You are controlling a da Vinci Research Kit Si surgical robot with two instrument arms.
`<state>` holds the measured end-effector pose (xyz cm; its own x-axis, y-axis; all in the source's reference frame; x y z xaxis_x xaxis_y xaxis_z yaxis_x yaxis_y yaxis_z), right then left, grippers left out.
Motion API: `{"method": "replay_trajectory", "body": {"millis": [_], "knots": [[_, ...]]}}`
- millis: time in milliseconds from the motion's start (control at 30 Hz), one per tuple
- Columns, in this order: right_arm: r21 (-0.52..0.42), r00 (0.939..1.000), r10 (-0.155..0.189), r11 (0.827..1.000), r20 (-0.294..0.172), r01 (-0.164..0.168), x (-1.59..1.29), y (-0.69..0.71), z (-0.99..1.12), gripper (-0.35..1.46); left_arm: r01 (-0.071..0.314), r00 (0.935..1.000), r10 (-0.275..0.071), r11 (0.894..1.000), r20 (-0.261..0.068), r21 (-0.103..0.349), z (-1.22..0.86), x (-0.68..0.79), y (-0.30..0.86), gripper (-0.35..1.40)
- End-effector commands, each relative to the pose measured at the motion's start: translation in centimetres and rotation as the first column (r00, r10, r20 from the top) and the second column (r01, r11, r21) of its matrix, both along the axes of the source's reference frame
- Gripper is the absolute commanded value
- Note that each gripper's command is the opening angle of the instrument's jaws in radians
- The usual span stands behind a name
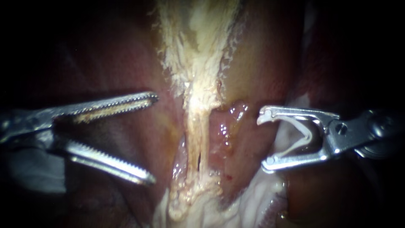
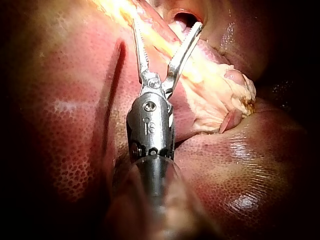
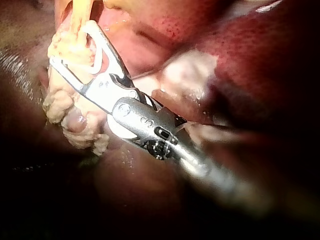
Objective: Grabbing gallbladder
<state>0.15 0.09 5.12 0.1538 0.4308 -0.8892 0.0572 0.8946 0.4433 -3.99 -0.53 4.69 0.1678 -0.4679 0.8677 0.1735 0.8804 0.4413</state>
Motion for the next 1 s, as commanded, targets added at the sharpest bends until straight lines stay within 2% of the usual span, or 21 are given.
{"method": "replay_trajectory", "body": {"millis": [33, 167, 200, 300, 333, 367, 467, 600, 767, 967, 1000], "knots": [[0.000, 1.0000, 0.000, 1.000, 0.000, 0.000, 0.00, 0.00, 0.00, 0.59, 0.000, 1.0000, 0.000, 1.000, 0.000, 0.000, 0.00, 0.00, 0.00, 0.79], [0.000, 1.0000, 0.000, 1.000, 0.000, 0.000, 0.00, 0.00, 0.00, 0.59, -0.002, 1.0000, 0.002, 1.000, 0.002, 0.000, 0.00, 0.00, 0.00, 0.76], [0.000, 1.0000, 0.000, 1.000, 0.000, 0.000, 0.00, 0.00, 0.00, 0.59, 0.006, 1.0000, -0.006, 1.000, -0.002, 0.005, 0.00, 0.00, 0.00, 0.73], [0.000, 1.0000, 0.000, 1.000, 0.000, 0.000, 0.00, 0.00, 0.00, 0.59, 0.061, 0.9977, -0.059, 0.996, -0.034, 0.068, -0.01, -0.01, 0.02, 0.64], [0.000, 1.0000, 0.000, 1.000, 0.000, 0.000, 0.00, 0.00, 0.00, 0.59, 0.084, 0.9955, -0.079, 0.991, -0.052, 0.101, -0.02, -0.02, 0.03, 0.61], [0.000, 1.0000, 0.000, 1.000, 0.000, 0.000, 0.00, 0.00, 0.00, 0.59, 0.098, 0.9938, -0.091, 0.989, -0.065, 0.111, -0.02, -0.04, 0.04, 0.59], [0.000, 1.0000, 0.000, 1.000, 0.000, 0.000, 0.00, 0.00, 0.00, 0.59, 0.152, 0.9853, -0.135, 0.973, -0.105, 0.174, 0.00, -0.11, 0.10, 0.54], [0.000, 1.0000, 0.000, 1.000, 0.000, 0.000, 0.00, 0.00, 0.01, 0.59, 0.180, 0.9790, -0.152, 0.958, -0.136, 0.224, 0.11, -0.22, 0.20, 0.51], [0.000, 1.0000, 0.000, 1.000, 0.000, 0.000, 0.00, 0.00, 0.01, 0.59, 0.200, 0.9731, -0.163, 0.949, -0.163, 0.244, 0.27, -0.33, 0.32, 0.51], [-0.001, 1.0000, 0.000, 1.000, 0.000, 0.000, -0.01, 0.00, 0.01, 0.59, 0.220, 0.9658, -0.170, 0.936, -0.196, 0.275, 0.40, -0.36, 0.41, 0.49], [-0.001, 1.0000, 0.000, 1.000, 0.000, 0.000, -0.01, 0.00, 0.01, 0.59, 0.229, 0.9633, -0.175, 0.931, -0.204, 0.284, 0.43, -0.36, 0.42, 0.49]]}}
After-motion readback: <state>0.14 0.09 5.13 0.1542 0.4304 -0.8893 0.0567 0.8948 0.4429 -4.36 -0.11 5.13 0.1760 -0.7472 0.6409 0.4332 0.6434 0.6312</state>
